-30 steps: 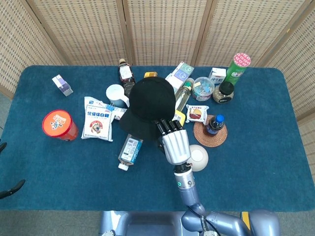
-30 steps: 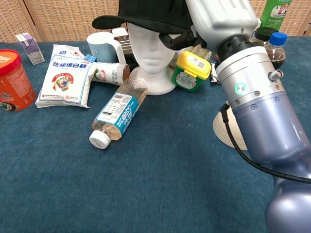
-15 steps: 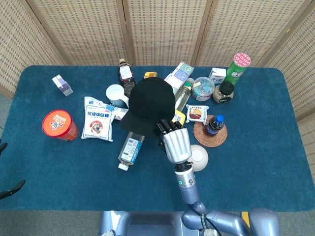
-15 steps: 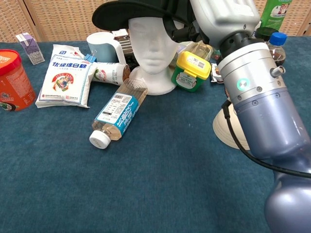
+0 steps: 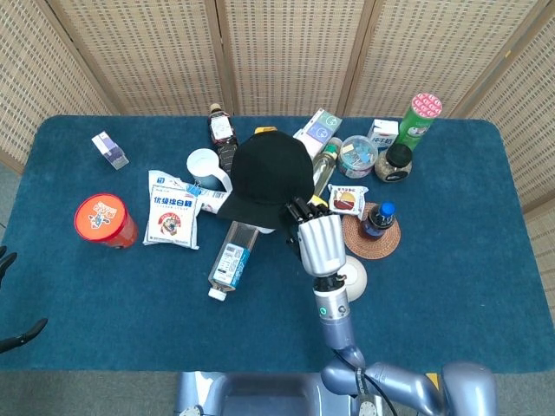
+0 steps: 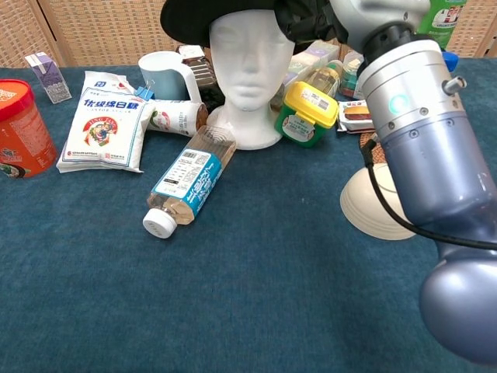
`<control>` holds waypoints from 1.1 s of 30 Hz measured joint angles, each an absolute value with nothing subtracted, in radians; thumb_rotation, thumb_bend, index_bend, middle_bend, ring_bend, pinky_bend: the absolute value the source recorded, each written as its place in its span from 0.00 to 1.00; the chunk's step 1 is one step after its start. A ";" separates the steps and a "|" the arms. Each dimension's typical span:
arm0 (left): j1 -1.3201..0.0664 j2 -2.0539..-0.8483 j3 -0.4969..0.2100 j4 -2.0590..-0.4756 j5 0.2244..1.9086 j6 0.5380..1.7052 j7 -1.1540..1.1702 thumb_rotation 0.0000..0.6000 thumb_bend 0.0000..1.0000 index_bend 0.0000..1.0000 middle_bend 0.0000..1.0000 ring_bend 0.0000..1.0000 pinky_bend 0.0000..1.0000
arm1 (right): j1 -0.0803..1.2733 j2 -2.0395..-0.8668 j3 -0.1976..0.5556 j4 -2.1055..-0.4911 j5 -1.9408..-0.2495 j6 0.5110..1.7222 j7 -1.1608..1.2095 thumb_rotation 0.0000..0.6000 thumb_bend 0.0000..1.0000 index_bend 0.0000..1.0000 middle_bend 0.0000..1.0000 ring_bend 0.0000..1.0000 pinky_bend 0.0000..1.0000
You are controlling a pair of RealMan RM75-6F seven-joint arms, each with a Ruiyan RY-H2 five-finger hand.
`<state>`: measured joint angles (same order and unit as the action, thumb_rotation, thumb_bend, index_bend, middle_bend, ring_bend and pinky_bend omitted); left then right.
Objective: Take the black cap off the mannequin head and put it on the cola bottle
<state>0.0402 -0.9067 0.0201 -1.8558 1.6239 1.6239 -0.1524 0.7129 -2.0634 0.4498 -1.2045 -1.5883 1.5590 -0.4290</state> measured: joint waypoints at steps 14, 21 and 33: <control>0.033 -0.876 0.027 -1.862 1.619 1.602 -0.200 1.00 0.16 0.00 0.00 0.00 0.00 | 0.765 -2.020 0.528 -1.300 -1.530 1.538 -0.533 1.00 0.46 0.63 0.72 0.73 0.75; 0.041 -0.857 0.033 -1.861 1.618 1.610 -0.233 1.00 0.16 0.00 0.00 0.00 0.00 | 0.798 -2.005 0.563 -1.334 -1.506 1.533 -0.587 1.00 0.46 0.63 0.72 0.73 0.74; 0.043 -0.831 0.044 -1.861 1.623 1.602 -0.278 1.00 0.16 0.00 0.00 0.00 0.00 | 0.881 -2.001 0.650 -1.330 -1.428 1.504 -0.641 1.00 0.46 0.63 0.72 0.73 0.74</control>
<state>0.0430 -0.8315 0.0442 -1.8607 1.6226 1.6021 -0.2781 0.8810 -2.0015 0.6500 -1.3304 -1.4281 1.5044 -0.6414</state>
